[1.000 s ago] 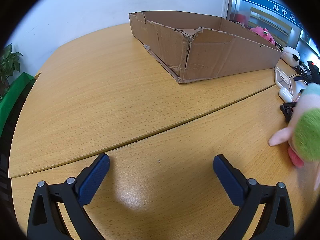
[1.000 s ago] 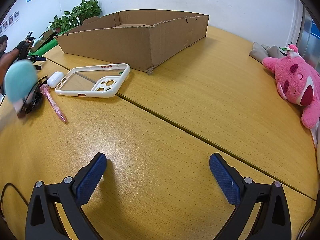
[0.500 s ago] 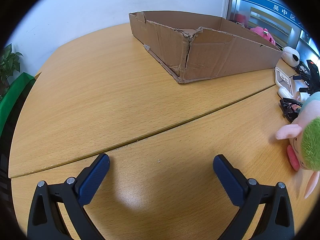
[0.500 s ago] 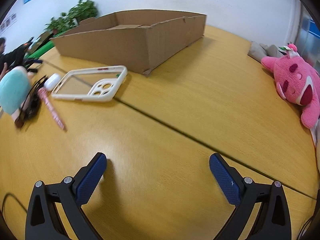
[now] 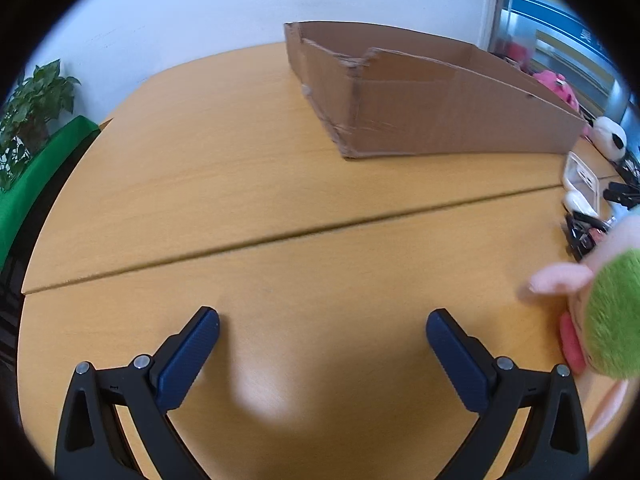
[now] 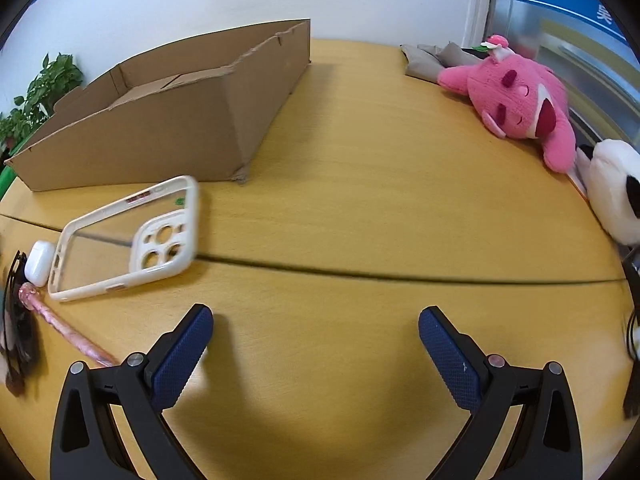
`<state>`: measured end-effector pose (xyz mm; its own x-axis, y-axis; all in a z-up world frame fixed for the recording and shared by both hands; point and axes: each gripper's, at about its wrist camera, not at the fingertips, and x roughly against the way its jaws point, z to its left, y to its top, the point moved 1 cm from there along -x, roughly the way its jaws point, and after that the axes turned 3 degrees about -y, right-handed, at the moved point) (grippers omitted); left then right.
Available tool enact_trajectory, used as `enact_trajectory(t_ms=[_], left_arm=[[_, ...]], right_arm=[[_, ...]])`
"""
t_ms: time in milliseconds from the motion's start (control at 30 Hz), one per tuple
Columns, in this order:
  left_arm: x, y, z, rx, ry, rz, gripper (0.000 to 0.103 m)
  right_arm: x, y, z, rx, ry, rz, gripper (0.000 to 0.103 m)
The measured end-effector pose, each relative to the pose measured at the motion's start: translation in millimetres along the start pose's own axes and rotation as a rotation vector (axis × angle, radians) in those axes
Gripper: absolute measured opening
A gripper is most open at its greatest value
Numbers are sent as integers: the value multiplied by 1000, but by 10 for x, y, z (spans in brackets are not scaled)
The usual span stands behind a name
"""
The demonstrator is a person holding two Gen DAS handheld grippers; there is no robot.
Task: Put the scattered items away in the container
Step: 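Move both tools toward the pig plush lying beside the box, then close the right tool on the teal body while the left tool grips the pig's back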
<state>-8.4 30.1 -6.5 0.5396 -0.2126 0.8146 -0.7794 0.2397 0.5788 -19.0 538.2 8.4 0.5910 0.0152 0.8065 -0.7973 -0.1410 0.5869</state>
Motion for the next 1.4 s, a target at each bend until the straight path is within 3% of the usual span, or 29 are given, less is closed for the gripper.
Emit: enact_trajectory(t_ms=[167,267,367,433,533,633,733,767,900,1033,1100,1200,1400], left_arm=[[150,-184,-137,81,50,-9,102],[437,-277,-86,220,82,-106,102],[944,-258,-201,331,47,-241,102],[1300,-203,-447,292,-10,-342,102],[1630,-43,-831,235,-144,-390,102],[1582,63,-1139,218,-219,-372,102],[1306,95,-1203,214,-263,-321,102],[1167,86,-1206,223,-248,-285,102],[760,6,-1183,289,-239,-198,102],[632,-70,-1199,296,-303,-185,103],[605,-69,-1143,322,-298,-192,102],[520,-95,-1035,379,-352,-192,99],[483,-111,-1086,369,-416,-196,92]], right_arm=[[114,-114,224,33,28,-5,103],[192,-197,339,45,38,-3,103],[398,-224,460,41,110,-18,103],[680,-182,569,49,203,-83,103],[1193,-90,894,126,292,-201,103],[1577,-60,1335,252,373,-293,103],[1605,-117,1813,363,545,-259,103],[1559,-133,1940,395,553,-244,103],[1161,-339,2538,539,496,-173,103],[850,-297,2801,506,454,-110,103],[787,-251,2799,473,470,-98,103],[734,-251,2849,444,457,-104,103],[614,-332,2915,418,442,-59,103]])
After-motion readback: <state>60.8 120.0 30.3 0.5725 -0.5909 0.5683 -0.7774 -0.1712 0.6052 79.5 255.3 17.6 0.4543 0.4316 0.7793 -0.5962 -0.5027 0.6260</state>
